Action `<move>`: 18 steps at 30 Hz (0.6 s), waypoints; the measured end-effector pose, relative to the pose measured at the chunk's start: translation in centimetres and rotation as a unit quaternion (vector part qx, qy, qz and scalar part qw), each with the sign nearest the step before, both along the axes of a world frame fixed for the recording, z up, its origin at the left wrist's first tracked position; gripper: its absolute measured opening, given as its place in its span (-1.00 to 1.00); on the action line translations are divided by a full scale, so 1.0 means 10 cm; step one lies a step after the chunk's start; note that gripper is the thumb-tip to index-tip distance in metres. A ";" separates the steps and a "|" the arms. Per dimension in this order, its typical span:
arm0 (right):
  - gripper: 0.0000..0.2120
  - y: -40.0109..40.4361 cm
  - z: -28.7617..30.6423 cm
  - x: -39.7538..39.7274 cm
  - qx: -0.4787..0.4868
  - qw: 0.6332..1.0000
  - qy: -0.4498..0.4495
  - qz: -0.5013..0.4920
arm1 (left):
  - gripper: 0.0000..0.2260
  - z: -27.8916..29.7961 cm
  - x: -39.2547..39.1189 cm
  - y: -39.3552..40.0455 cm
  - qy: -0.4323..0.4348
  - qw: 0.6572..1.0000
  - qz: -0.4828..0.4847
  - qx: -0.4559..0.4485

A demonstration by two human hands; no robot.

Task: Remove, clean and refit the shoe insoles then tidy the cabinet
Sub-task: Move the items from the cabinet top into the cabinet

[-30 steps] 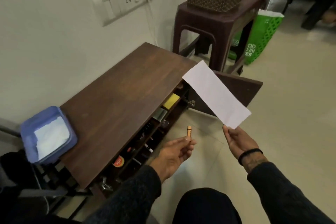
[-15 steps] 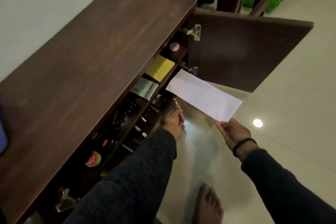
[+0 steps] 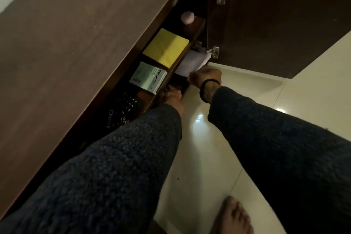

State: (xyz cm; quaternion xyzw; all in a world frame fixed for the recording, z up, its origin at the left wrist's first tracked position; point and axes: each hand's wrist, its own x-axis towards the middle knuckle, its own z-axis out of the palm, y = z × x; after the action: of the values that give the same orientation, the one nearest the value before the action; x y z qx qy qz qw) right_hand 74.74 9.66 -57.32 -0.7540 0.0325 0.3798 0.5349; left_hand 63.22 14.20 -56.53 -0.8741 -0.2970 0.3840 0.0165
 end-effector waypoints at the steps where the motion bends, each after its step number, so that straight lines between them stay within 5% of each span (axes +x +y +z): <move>1: -0.74 0.04 -0.03 0.01 -0.013 1.000 0.010 -0.026 | -0.21 -0.03 0.02 0.04 0.013 1.000 -0.010 -0.004; 2: -0.71 0.09 0.00 -0.03 -0.032 0.999 0.006 -0.037 | -0.22 -0.08 0.04 0.09 0.024 1.000 -0.006 -0.002; 5: -0.55 0.15 -0.01 -0.04 -0.067 0.998 -0.018 -0.007 | -0.29 -0.15 0.02 0.12 -0.146 0.983 0.076 -0.077; 6: -0.55 0.14 0.00 -0.03 -0.069 0.997 -0.017 0.006 | -0.37 -0.16 0.05 0.04 -0.244 0.943 0.196 -0.115; 8: -0.66 0.08 -0.03 -0.02 -0.073 0.996 -0.034 0.041 | -0.64 0.00 0.05 -0.11 -0.436 0.733 0.483 -0.201; 9: -0.69 0.01 0.02 -0.04 -0.074 0.994 -0.055 0.060 | -0.76 0.08 0.03 -0.23 -0.436 0.747 0.473 -0.166; 10: -0.67 -0.08 0.06 -0.06 -0.078 0.991 -0.074 0.079 | -0.83 0.14 0.02 -0.31 -0.467 0.715 0.496 -0.155; 12: -0.64 -0.35 0.23 -0.06 -0.082 0.985 -0.130 0.079 | -0.88 0.32 0.08 -0.51 -0.501 0.709 0.449 -0.212; 15: -0.83 -0.89 0.46 0.12 -0.070 0.979 -0.194 0.002 | -0.90 0.59 0.23 -0.75 -0.526 0.772 0.275 -0.227; 18: -0.96 -1.53 0.86 0.45 -0.085 0.949 -0.265 -0.148 | -0.87 1.00 0.44 -1.03 -0.557 0.797 0.129 -0.192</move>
State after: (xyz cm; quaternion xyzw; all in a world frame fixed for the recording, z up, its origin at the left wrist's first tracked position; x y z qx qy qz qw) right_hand 79.19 -5.62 -48.73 -0.8571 0.0327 0.0787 0.5080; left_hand 67.60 3.92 -46.50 -0.8758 -0.2854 -0.1215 -0.3699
